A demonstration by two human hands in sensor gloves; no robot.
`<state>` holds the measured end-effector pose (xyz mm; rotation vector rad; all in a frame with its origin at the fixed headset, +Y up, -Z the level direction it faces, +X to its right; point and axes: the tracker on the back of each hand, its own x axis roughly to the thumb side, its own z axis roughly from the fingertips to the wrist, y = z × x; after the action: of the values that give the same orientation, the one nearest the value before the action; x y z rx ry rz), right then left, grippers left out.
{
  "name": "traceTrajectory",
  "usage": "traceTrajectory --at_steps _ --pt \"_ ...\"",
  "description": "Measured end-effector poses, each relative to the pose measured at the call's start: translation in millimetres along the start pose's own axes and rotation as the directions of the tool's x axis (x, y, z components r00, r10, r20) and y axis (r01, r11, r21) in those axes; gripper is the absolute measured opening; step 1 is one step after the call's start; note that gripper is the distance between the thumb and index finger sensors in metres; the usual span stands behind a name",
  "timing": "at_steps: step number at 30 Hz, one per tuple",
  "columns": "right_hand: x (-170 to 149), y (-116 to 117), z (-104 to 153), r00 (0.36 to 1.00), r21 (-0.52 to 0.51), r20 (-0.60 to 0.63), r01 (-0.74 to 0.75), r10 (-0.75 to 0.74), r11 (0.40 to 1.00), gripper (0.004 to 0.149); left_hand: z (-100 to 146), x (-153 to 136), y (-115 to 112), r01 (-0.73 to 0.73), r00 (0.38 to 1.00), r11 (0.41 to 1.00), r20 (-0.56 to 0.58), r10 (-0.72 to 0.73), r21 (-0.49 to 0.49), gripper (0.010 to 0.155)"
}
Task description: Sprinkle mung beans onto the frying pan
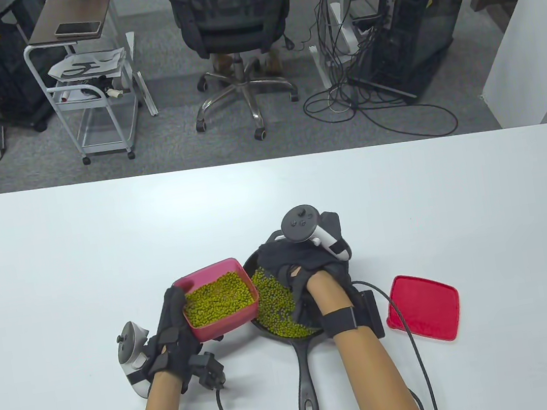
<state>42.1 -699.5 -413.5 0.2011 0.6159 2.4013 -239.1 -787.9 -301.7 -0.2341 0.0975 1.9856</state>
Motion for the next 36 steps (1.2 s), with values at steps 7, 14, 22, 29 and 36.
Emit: traceTrajectory --at_steps 7,14,22,29,36 --pt "33.3 -22.5 48.6 0.986 0.002 0.169 0.003 -0.003 1.000 0.054 -0.6 -3.2 -6.3 0.054 0.999 0.998 -0.007 -0.054 -0.012 0.079" --pt "74.3 5.0 71.0 0.948 0.042 0.313 -0.072 0.055 0.997 0.054 1.8 -6.1 -18.4 0.083 0.996 0.995 -0.009 -0.084 -0.051 0.079" --pt "87.9 48.4 55.2 0.945 0.116 0.235 -0.258 0.226 0.959 0.056 5.0 -8.4 -26.6 0.085 0.996 0.993 -0.011 -0.087 -0.080 0.079" --pt "92.2 65.8 40.2 0.946 0.250 0.145 -0.319 0.290 0.914 0.084 5.9 -11.5 -30.1 0.089 0.996 0.995 0.003 -0.089 -0.032 0.079" --pt "96.5 76.0 31.6 0.939 0.248 0.129 -0.342 0.319 0.906 0.083 6.6 -13.0 -32.4 0.118 0.993 0.993 -0.005 -0.119 -0.021 0.079"
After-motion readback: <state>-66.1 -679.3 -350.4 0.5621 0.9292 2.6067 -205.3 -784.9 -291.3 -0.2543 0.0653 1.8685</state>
